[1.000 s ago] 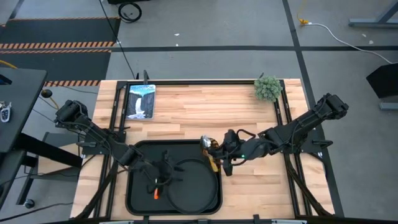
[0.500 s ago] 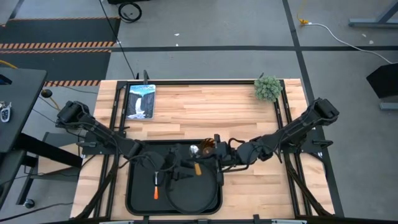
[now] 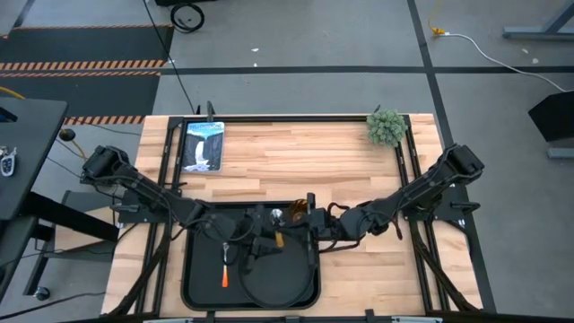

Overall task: Pick and place plate/cup/fork/spoon on tray
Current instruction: Put the yellow spoon to the left of the orange fork on the black serving tray

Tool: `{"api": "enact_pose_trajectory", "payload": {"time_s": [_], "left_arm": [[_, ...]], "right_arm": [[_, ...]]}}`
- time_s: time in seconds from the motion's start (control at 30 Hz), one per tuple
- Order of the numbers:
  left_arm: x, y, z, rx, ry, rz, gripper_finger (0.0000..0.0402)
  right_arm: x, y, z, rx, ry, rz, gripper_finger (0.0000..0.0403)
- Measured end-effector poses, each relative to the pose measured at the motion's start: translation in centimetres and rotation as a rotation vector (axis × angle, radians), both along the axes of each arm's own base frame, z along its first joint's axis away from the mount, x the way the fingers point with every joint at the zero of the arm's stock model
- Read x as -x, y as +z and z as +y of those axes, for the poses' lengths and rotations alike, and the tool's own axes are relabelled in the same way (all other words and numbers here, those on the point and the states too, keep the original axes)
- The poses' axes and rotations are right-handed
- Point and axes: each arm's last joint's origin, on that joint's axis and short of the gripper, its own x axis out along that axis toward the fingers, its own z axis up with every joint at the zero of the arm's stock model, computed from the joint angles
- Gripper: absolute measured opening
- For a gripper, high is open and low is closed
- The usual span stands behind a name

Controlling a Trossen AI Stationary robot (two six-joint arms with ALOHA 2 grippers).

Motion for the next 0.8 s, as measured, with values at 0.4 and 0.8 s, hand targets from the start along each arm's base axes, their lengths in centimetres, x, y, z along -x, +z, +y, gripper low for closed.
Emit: {"api": "enact_pose_trajectory", "payload": {"time_s": [0.4, 0.8], "left_arm": [[-0.4, 0.0, 0.8, -0.018, 0.028, 0.0, 0.0133], [-0.3, 0.0, 0.7, -0.044, 0.017, -0.005, 0.003]], "right_arm": [[0.2, 1.1, 0.3, 0.047, -0.011, -0.108, 0.0001], [0.2, 1.2, 0.4, 0.025, 0.003, -0.11, 0.0037]]}}
